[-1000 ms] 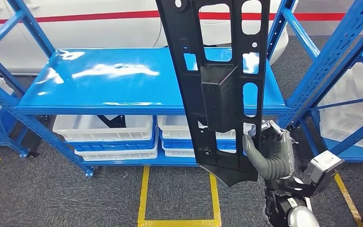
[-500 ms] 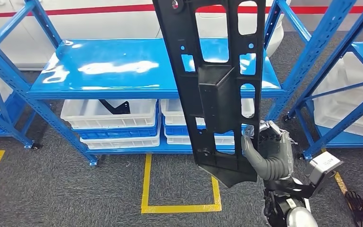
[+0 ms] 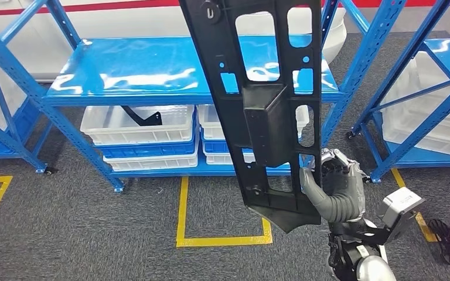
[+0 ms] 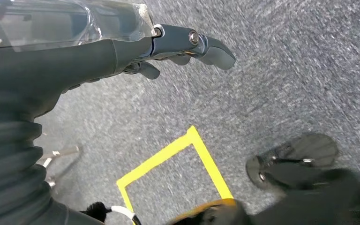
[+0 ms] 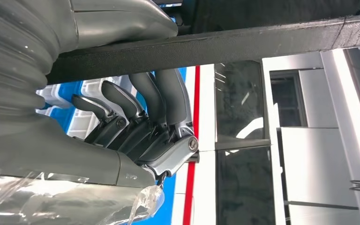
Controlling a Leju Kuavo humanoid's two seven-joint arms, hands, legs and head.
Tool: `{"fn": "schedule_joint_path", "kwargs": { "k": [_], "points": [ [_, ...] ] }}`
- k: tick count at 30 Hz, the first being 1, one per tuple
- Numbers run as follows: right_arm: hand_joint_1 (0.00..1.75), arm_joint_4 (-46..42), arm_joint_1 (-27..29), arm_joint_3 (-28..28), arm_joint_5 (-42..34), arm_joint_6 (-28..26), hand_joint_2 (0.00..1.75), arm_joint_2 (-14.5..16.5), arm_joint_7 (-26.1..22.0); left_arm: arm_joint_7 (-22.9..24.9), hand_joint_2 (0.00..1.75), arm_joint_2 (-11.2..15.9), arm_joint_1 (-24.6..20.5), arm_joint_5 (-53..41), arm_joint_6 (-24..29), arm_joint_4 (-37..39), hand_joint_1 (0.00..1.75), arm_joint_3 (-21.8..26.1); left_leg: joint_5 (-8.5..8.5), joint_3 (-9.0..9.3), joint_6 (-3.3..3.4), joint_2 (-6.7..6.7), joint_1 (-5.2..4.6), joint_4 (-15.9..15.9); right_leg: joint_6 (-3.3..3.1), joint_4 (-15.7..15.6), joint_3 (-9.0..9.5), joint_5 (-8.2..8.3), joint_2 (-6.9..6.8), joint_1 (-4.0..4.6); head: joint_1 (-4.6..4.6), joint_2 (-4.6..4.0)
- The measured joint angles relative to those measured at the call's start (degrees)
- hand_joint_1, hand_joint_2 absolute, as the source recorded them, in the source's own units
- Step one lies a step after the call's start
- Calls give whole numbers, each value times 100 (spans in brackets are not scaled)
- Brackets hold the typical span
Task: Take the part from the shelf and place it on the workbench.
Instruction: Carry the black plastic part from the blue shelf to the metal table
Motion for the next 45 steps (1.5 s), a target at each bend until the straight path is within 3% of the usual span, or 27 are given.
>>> {"fn": "schedule_joint_path", "kwargs": {
  "k": [2, 4, 5, 7, 9, 10, 12, 14, 16, 17, 19, 20, 21, 23, 24, 25, 27, 29, 31, 32, 33, 39, 40, 41, 43, 44, 45],
  "points": [
    [175, -1, -9, 0, 7, 8, 175, 0, 6, -5, 175, -1, -3, 3, 11, 0, 0, 0, -12, -3, 89, -14, -27, -126, 72, -6, -40, 93, 2, 1, 7, 0],
    [175, 0, -8, 1, 8, 12, 175, 1, 10, 0, 175, -5, 0, 7, 16, 0, 0, 0, 91, -113, 210, 9, -29, -118, 123, 124, -135, -63, 9, -20, 13, 0],
    [175, 0, -5, 2, 6, 21, 175, 1, 15, 4, 175, -7, 0, 8, 16, 0, 0, 0, 160, -182, 271, 21, -29, -125, 138, 349, -226, -312, 10, -31, 17, 0],
    [175, 0, -2, 4, -2, 59, 175, 0, 24, 6, 175, -12, -1, 9, 16, 0, 0, 0, 298, -326, 340, 32, -49, -120, 156, 1127, -454, -963, 8, -30, 28, 0],
    [175, 0, -3, 7, -12, 113, 175, 0, 28, 5, 175, -18, 3, 9, 16, 0, 0, 0, 417, -471, 355, 23, -76, -114, 165, 1809, -587, -1280, 10, -19, 34, 0],
    [175, 0, -3, 10, -6, 135, 175, 1, 31, 6, 175, -20, 5, 9, 16, 0, 0, 0, 471, -539, 356, 15, -89, -111, 158, 1956, -569, -1253, 10, -14, 35, 0],
    [175, 0, -7, 16, 35, 169, 175, 1, 41, 7, 175, -22, 5, 9, 16, 0, 0, 0, 584, -678, 348, -19, -108, -107, 118, 1752, -286, -962, 22, -2, 35, 0],
    [175, 0, -20, 21, 77, 192, 175, 1, 61, 7, 175, -28, -3, 9, 16, 0, 0, 0, 715, -818, 320, -76, -128, -99, 44, 968, 347, -727, 147, 21, 37, 0],
    [175, -1, -39, 24, 95, 205, 175, 1, 81, 11, 175, -37, -12, 8, 16, 0, 0, 0, 847, -897, 271, -138, -147, -102, -12, 141, 901, -787, 285, 49, 33, 0],
    [175, -1, -50, 25, 101, 210, 175, 1, 89, 13, 175, -40, -13, 8, 16, 0, 0, 0, 914, -924, 240, -169, -152, -114, -34, -68, 1021, -834, 301, 68, 28, 0],
    [175, 3, -62, 30, 114, 218, 175, 2, 100, 19, 175, -37, 0, 7, 16, 4, 0, 0, 1003, -983, 172, -230, -146, -123, -88, -119, 965, -771, 199, 71, 22, 0],
    [175, 4, -66, 32, 118, 223, 175, 2, 103, 23, 175, -33, 9, 7, 16, 7, 0, 0, 907, -1042, 140, -219, -136, -44, -130, -116, 908, -713, 136, 59, 16, 0],
    [175, 5, -64, 36, 121, 227, 175, 3, 104, 27, 175, -29, 18, 6, 16, 10, 0, 0, 684, -1129, 102, -186, -122, 156, -170, -121, 840, -648, 69, 44, 11, 0],
    [175, 5, -65, 41, 124, 232, 175, 3, 107, 23, 175, -25, 14, 2, 16, 13, 0, 0, 56, -1356, 20, -86, -71, 882, -221, -119, 683, -527, -39, 35, 2, 0],
    [175, 5, -64, 44, 127, 233, 175, 3, 108, 16, 175, -25, 11, 1, 16, 13, 0, 0, -152, -1458, -25, -65, -44, 1320, -223, -118, 600, -467, -94, 35, -1, 0],
    [175, 5, -63, 48, 131, 235, 175, 4, 108, 6, 175, -24, 8, -1, 16, 13, 0, 0, -193, -1515, -63, -56, -19, 1672, -215, -114, 519, -406, -147, 33, -1, 0],
    [175, 5, -62, 57, 137, 242, 175, 8, 108, -8, 175, -23, 9, -1, 16, 13, 0, 0, 108, -1391, -123, -27, 27, 1882, -184, -109, 365, -295, -256, 24, -1, 0],
    [175, 4, -63, 69, 142, 247, 175, 10, 109, -14, 175, -23, 9, -3, 17, 14, 0, -1, 367, -832, -156, 140, 52, 1230, -128, -101, 263, -211, -359, 23, -1, 0],
    [175, 2, -69, 76, 149, 249, 175, 10, 109, -15, 175, -14, -4, -5, 38, 16, 0, -1, 224, -183, -104, 342, 20, 258, -64, -78, 221, -156, -458, 37, 1, 0],
    [175, 1, -73, 77, 151, 249, 175, 10, 109, -16, 175, -10, -13, -5, 52, 17, 0, -1, 115, 7, -61, 401, 1, -58, -39, -66, 215, -139, -498, 47, 2, 0],
    [175, 0, -77, 77, 152, 249, 175, 9, 108, -17, 175, -6, -20, -5, 65, 17, 0, 0, 58, 69, -21, 397, -14, -203, -23, -58, 211, -128, -524, 48, 3, 0],
    [175, 1, -84, 80, 154, 250, 175, 10, 108, -21, 175, -6, -21, -4, 73, 17, 0, 0, 44, 47, 33, 346, -18, -235, 12, -50, 198, -108, -584, 45, 3, 0],
    [175, 1, -85, 87, 160, 251, 175, 10, 109, -29, 175, -9, -9, -5, 74, 17, 0, 0, 73, 8, 96, 283, -21, -241, 46, 96, 130, -219, -501, 29, 6, 0],
    [175, 2, -79, 97, 168, 257, 175, 11, 111, -48, 175, -17, 4, -12, 73, 17, 0, -1, 135, -67, 173, 158, -44, -243, 73, 614, -73, -485, -373, 22, 9, 0],
    [175, 4, -66, 117, 184, 268, 175, 11, 117, -80, 175, -33, 35, -32, 70, 17, 0, -2, 272, -206, 288, -140, -95, -229, 58, 1073, -130, -748, -23, 19, 15, 0],
    [175, 5, -61, 121, 186, 273, 175, 11, 120, -90, 175, -39, 40, -43, 69, 17, 0, -2, 315, -253, 295, -271, -119, -216, 12, 973, 2, -717, 126, 29, 15, 0],
    [175, 4, -64, 123, 186, 274, 175, 11, 122, -88, 175, -42, 39, -49, 69, 17, 0, -2, 327, -278, 280, -348, -135, -191, -30, 466, 285, -540, 244, 30, 15, 0]
  ]
}}
